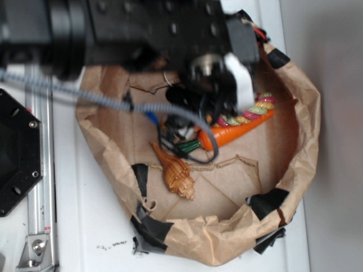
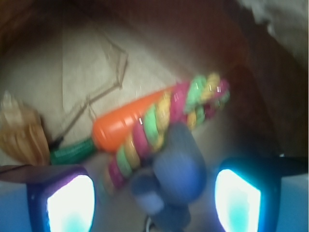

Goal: Grab the gray animal.

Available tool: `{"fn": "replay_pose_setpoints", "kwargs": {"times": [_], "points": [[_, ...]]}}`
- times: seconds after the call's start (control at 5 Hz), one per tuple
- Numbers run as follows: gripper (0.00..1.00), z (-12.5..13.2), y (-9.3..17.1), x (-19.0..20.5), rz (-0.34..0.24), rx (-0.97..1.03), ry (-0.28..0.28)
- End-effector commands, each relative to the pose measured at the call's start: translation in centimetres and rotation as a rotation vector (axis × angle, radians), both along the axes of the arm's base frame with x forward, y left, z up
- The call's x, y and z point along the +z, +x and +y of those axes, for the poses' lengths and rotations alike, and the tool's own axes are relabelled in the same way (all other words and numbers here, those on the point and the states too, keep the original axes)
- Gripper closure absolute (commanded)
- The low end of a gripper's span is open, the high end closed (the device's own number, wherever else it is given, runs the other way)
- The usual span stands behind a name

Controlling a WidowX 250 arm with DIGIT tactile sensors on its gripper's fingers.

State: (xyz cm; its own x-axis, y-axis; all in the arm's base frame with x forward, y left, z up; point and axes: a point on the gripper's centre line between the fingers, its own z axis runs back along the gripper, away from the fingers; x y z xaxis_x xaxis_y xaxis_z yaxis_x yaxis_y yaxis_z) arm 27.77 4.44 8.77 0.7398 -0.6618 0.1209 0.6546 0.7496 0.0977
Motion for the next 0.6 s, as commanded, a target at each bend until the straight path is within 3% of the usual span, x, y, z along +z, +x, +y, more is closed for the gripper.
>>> {"fn": "replay_pose_setpoints", "kwargs": {"times": [0.0, 0.2, 0.4], "points": [[0.00, 2.6, -0.2, 1.5, -0.027, 0.037, -0.004], [0.00, 1.9, 0.5, -1.0, 0.005, 0.024, -0.103], [0.00, -0.5, 1.0, -4.6, 0.071, 0.004, -0.101]]}}
